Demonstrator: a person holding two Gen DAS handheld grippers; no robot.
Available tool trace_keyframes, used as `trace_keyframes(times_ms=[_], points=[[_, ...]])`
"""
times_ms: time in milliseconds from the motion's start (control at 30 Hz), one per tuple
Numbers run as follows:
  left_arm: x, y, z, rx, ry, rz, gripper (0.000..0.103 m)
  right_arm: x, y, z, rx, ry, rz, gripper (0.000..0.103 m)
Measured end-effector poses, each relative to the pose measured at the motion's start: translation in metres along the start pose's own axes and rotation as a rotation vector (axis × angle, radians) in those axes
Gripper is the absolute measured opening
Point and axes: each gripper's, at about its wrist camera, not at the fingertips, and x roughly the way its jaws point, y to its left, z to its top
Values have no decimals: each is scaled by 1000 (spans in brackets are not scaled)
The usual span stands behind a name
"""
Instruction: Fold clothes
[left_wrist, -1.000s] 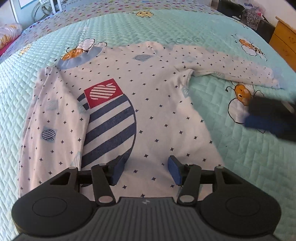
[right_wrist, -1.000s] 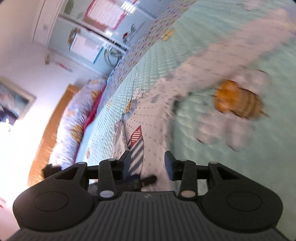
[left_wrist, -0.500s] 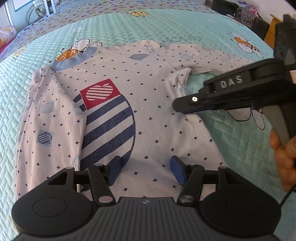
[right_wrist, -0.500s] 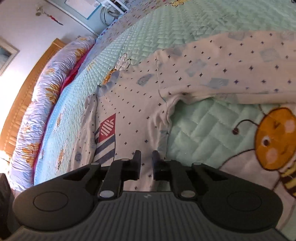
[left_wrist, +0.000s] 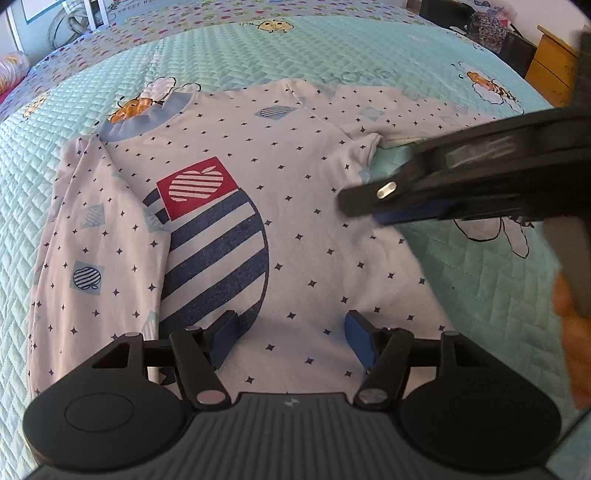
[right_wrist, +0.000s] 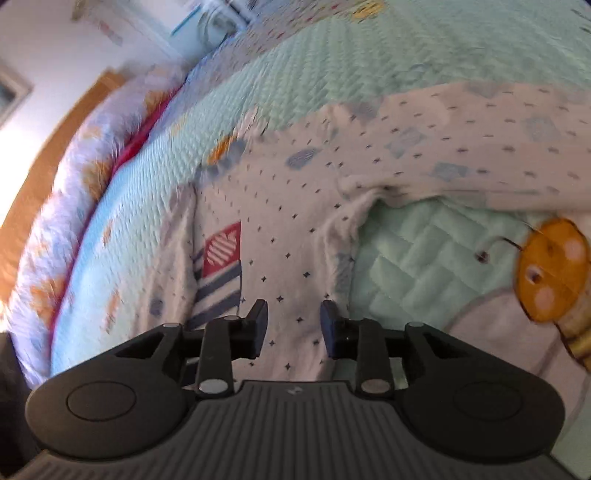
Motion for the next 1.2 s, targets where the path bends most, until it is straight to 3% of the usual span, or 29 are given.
trace_keyframes(times_ms=[133,233,400,500,633,767,867,900,933,967,1100,1200], points=[[1,-2,1,0,7,10,68,-20,-17,-15,107,-58,105,52],[1,-4,2,3,14,20,68,-14,-25,-26,88,-27,87,50],[2,-4,3,-4,21,29,70,-32,-22,-31,141,-101,101,52],[2,-4,3,-4,21,32,71,-50,-14,-44,158,-136,172,52],[3,-3,4,-11,24,28,75,-66,-14,-69,232,-169,238,51],[5,-2,4,-7,22,29,78,-86,-21,-109,320,-218,230,51],[5,-2,3,-7,18,29,80,-82,-20,-135,336,-155,230,50],[6,-2,3,-5,18,29,81,-77,-19,-141,327,-120,195,50],[6,-2,3,-5,18,29,81,-72,-18,-148,318,-85,159,39],[6,-2,3,-4,18,29,82,-71,-21,-153,313,-69,102,3],[7,-2,3,0,12,32,84,-84,-28,-155,336,-80,40,0],[9,-2,4,-1,12,34,89,-99,-8,-153,273,-106,14,11]])
